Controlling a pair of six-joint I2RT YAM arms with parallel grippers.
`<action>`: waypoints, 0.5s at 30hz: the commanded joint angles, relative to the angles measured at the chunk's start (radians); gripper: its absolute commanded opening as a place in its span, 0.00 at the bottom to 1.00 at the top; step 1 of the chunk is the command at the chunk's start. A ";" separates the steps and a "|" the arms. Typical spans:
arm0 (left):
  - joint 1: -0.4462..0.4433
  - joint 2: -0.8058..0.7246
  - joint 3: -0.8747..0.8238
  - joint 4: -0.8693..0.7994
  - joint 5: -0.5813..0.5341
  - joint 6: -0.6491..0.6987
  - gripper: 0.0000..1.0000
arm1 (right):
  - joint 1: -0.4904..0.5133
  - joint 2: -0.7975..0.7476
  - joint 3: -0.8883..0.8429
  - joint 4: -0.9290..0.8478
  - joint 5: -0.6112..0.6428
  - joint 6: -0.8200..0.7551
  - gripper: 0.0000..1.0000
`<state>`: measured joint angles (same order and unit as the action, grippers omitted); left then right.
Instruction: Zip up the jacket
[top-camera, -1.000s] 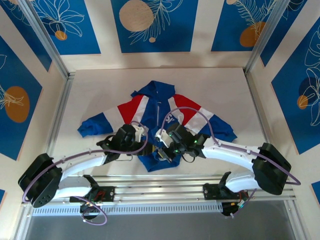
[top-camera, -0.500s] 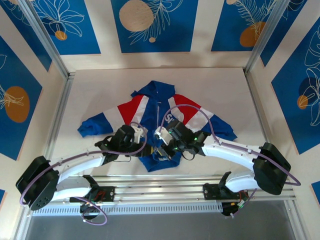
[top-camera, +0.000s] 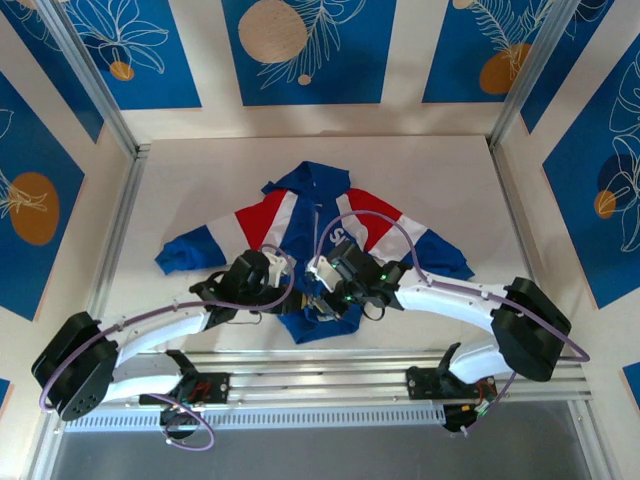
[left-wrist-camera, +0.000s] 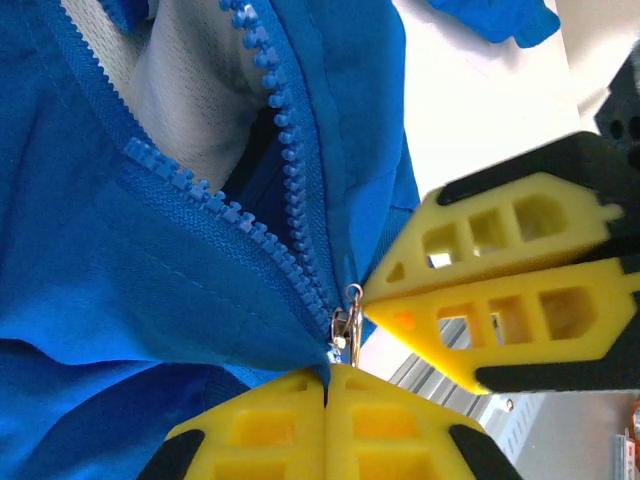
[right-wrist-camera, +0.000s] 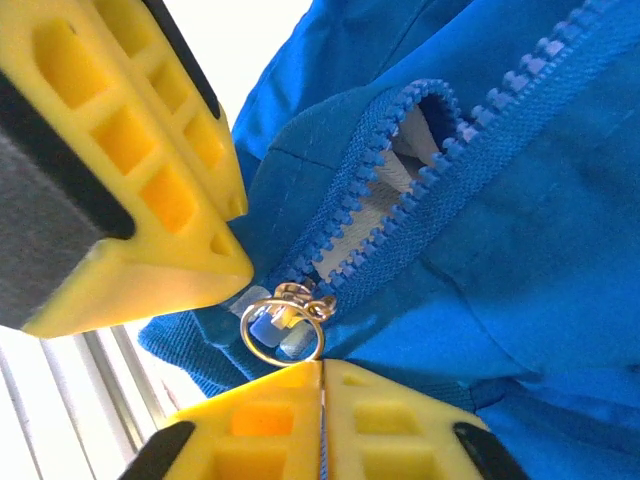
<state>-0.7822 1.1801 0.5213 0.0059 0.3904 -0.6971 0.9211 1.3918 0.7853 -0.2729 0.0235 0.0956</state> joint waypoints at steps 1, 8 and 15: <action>-0.011 0.003 0.036 -0.015 0.024 0.014 0.00 | 0.008 0.026 0.026 0.031 0.018 -0.020 0.15; -0.011 -0.013 0.042 -0.037 0.020 0.024 0.00 | 0.012 0.061 0.052 0.041 0.030 -0.032 0.13; -0.010 -0.022 0.039 -0.055 0.009 0.032 0.00 | 0.018 0.052 0.045 0.049 0.015 -0.046 0.00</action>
<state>-0.7822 1.1793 0.5362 -0.0273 0.3920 -0.6960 0.9302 1.4479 0.8097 -0.2424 0.0490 0.0700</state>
